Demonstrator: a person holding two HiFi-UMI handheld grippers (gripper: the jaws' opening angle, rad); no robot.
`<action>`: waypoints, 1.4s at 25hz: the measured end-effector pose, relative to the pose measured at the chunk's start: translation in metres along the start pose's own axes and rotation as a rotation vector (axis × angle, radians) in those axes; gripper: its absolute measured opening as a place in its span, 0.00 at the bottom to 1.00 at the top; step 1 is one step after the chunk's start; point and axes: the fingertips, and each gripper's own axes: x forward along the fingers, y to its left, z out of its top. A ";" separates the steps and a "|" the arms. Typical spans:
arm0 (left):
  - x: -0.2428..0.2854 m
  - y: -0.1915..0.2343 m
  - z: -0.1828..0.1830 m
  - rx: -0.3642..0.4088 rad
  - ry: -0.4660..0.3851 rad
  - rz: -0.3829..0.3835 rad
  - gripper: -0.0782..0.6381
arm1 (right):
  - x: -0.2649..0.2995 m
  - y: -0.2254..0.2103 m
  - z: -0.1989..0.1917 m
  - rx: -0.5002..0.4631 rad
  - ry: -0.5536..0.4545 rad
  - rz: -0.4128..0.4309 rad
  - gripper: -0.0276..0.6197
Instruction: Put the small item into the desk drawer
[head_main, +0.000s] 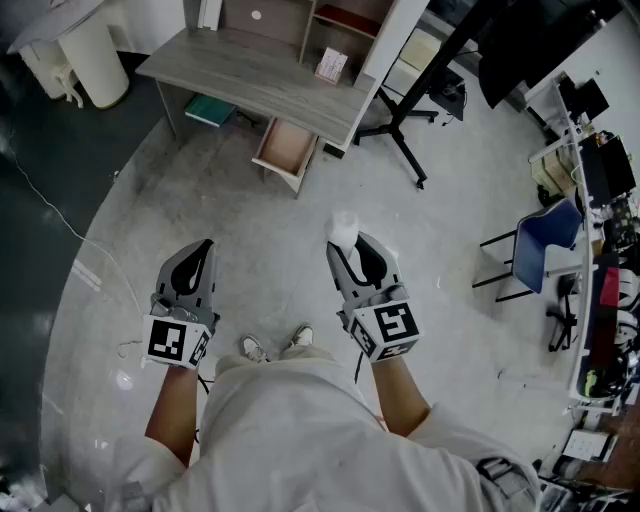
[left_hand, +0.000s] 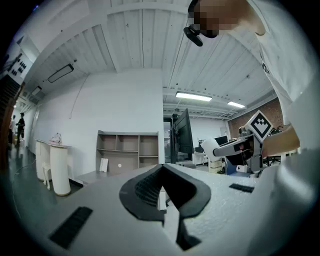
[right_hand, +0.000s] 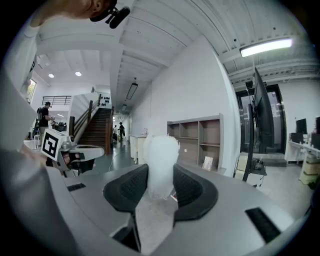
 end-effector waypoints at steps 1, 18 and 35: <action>0.000 -0.002 0.000 -0.002 0.001 0.003 0.12 | -0.001 -0.002 -0.001 0.001 0.004 0.002 0.28; 0.040 -0.053 -0.007 0.024 0.048 0.096 0.12 | -0.008 -0.075 -0.042 0.063 0.052 0.127 0.28; 0.159 0.017 -0.027 -0.014 0.052 0.018 0.12 | 0.090 -0.134 -0.035 0.067 0.105 0.046 0.28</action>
